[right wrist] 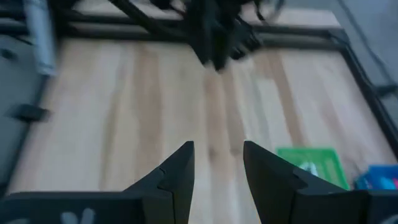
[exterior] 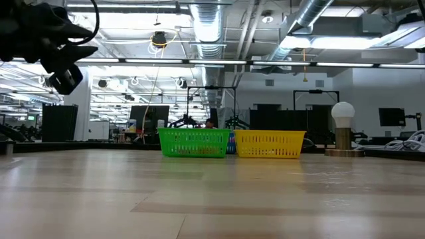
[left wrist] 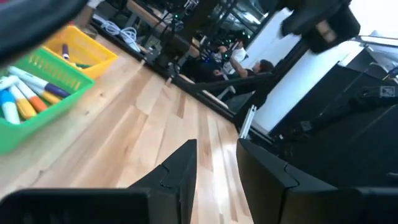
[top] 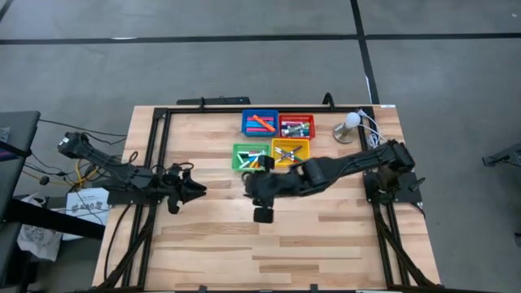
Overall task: Pick & Place Markers
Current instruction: Return to Home Position
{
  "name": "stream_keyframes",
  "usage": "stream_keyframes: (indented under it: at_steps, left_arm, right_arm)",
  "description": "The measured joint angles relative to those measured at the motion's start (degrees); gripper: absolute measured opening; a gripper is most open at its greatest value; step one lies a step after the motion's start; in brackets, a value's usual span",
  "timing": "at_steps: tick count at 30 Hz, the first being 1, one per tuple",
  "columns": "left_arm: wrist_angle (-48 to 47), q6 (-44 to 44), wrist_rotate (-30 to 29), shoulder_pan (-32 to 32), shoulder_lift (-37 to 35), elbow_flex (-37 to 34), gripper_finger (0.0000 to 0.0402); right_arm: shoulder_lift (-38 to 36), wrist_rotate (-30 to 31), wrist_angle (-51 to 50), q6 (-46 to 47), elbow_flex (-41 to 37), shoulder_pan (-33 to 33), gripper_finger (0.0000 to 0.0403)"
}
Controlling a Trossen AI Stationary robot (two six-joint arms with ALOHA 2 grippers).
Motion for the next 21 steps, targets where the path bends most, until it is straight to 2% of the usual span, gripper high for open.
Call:
stream_keyframes:
  at_steps: [5,15,21]
  left_arm:
    - [0.9,1.7,-0.9,0.1,0.3,0.0,0.0113]
    - [1.0,2.7,-1.1,0.1,0.3,0.0,0.0113]
    - [0.4,3.0,-0.4,0.0,0.6,0.1,0.0113]
  right_arm:
    - [-5.9,-9.2,2.4,-2.6,0.0,-1.2,0.013]
    - [-20.1,-22.5,-1.4,-8.8,0.0,-3.0,0.013]
    - [-28.6,-23.2,-4.0,-9.0,-1.9,-2.1,0.013]
